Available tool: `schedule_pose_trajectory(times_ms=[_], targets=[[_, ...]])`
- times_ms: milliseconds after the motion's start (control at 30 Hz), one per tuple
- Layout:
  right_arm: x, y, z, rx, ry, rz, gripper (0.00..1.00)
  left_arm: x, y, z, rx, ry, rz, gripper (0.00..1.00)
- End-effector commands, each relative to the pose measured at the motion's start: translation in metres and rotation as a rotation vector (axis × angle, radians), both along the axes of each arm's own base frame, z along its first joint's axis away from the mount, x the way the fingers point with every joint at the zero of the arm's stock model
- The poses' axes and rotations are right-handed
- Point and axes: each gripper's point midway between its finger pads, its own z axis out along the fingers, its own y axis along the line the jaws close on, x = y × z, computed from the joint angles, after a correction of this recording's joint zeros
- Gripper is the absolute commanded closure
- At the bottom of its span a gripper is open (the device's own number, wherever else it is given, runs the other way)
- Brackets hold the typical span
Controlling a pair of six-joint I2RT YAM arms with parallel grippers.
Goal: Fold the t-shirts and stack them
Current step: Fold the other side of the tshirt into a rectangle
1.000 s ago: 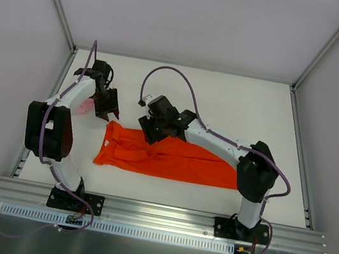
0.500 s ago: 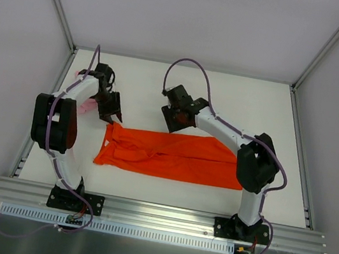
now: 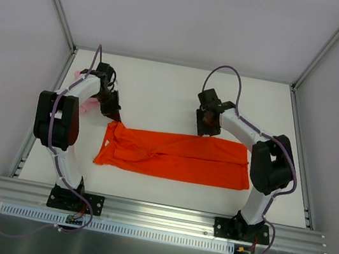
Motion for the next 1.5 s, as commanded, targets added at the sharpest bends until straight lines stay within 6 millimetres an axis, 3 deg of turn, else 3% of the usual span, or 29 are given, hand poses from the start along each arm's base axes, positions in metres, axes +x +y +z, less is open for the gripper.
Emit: schedule_pose_trajectory(times_ms=[0,333,733,933,1267,1467], targets=[[0.005,-0.029,0.026,0.021,-0.073,-0.111,0.55,0.012,0.001,0.013,-0.002,-0.052,0.009,1.0],[0.015,-0.097,0.015,0.003,-0.04,-0.291,0.59,0.019,0.005,0.013,-0.005,-0.06,0.012,1.0],[0.011,-0.174,0.001,-0.049,0.009,-0.474,0.6,0.026,0.001,0.014,-0.068,-0.071,-0.011,1.0],[0.007,-0.188,-0.015,-0.06,0.059,-0.509,0.6,0.027,0.002,0.012,-0.068,-0.065,-0.019,1.0],[0.011,-0.19,-0.035,-0.027,0.117,-0.523,0.61,0.026,0.004,0.011,-0.066,-0.061,-0.02,1.0],[0.009,-0.192,-0.037,-0.013,0.116,-0.533,0.62,0.026,0.006,0.014,-0.06,-0.066,-0.019,1.0]])
